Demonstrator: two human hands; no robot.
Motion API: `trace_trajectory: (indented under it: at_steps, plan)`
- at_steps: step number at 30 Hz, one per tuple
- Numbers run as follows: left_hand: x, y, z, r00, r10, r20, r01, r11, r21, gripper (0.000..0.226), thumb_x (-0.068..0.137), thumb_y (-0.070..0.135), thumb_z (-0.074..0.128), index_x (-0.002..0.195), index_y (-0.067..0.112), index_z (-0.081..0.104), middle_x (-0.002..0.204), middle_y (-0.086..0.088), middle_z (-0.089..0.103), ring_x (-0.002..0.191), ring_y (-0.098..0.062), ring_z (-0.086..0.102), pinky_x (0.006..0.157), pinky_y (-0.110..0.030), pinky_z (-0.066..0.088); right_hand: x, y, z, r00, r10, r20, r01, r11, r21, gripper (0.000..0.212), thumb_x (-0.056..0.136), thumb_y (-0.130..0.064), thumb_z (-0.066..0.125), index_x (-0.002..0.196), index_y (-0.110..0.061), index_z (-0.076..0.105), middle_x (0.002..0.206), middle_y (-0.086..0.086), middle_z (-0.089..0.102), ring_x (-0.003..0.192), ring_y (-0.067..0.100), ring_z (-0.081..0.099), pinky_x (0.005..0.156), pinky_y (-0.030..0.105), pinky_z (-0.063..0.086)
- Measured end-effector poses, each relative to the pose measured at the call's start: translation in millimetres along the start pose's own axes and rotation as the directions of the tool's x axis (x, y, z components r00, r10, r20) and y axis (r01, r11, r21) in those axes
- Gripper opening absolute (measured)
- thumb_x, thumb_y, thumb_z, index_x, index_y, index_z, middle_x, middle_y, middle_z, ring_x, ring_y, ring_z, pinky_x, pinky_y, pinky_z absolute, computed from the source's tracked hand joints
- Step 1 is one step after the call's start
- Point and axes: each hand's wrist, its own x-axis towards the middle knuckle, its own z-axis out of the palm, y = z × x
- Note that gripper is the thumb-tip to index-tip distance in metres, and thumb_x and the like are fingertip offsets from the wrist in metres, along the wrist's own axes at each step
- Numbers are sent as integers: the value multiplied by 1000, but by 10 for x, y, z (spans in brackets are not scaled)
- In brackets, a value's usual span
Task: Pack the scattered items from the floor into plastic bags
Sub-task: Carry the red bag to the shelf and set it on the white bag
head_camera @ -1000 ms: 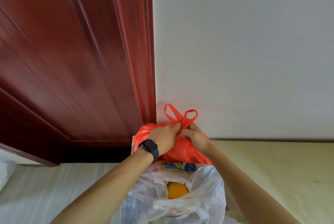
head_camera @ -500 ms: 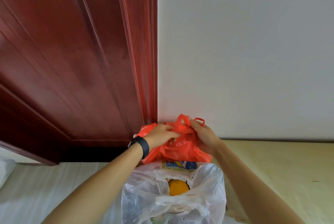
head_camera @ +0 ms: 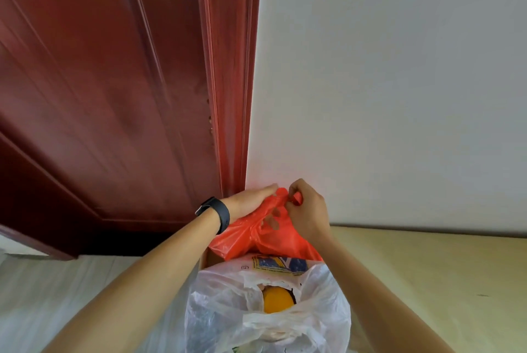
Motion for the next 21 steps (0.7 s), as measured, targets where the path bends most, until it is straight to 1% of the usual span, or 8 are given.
trace_trajectory:
  at_steps: [2,5,8,12,14,16,19,21]
  plan:
    - [-23,5,-13,993,18,-116,-4,993,120,80,79,82,35,117,21,69,115,-5,71,106,-20,65,104,-39,44,-8,-13,3,1000,-6,8,6,998,58,30,75,3,60,81,-26,51,72,-8,60,68,8,54,58,18,42]
    - [-27,-15,-6,978,86,-192,-88,996,-2,60,87,67,49,104,14,72,102,-13,73,83,-24,67,93,-44,53,-2,-8,-47,999,-37,37,34,997,70,30,76,1,66,81,-25,53,75,-8,60,69,7,54,61,18,45]
    - [-23,-41,13,952,117,-282,-142,987,-70,40,88,53,62,96,15,72,100,-10,72,93,-26,68,93,-42,54,-6,38,-93,998,-54,42,52,997,50,30,76,-2,71,82,-26,54,77,-10,62,72,7,56,64,19,47]
    - [-31,-39,63,913,202,-354,-226,974,-27,29,94,46,58,87,21,71,92,0,70,90,-17,65,88,-35,51,-17,140,-88,996,-89,26,89,996,-16,18,83,-19,74,92,-26,61,89,-12,62,80,2,58,69,10,43]
    - [-33,-120,67,863,262,-433,-227,965,131,37,96,49,51,94,18,71,94,1,71,89,-16,65,89,-37,51,-45,250,-73,992,-103,69,111,987,-116,16,91,-38,65,104,-27,65,97,-13,61,85,4,59,75,13,44]
    - [-33,-264,120,814,302,-497,-135,929,344,42,99,48,44,97,13,68,94,-2,70,87,-19,62,84,-39,50,-142,399,-44,981,-83,175,120,970,-213,42,96,-58,42,115,-30,66,105,-11,61,96,14,61,82,22,46]
    - [-17,-552,253,717,426,-552,68,745,664,37,99,46,40,90,19,63,99,3,65,100,-22,56,83,-38,45,-257,608,14,954,-15,300,111,946,-306,77,87,-78,4,138,-44,51,141,-10,51,129,17,43,111,30,33]
    - [17,-764,281,653,543,-529,122,614,780,34,98,45,41,92,22,66,116,7,58,109,-22,50,88,-40,41,-251,661,14,937,94,336,40,928,-371,72,86,-77,1,144,-53,35,159,-9,28,144,19,24,120,36,19]
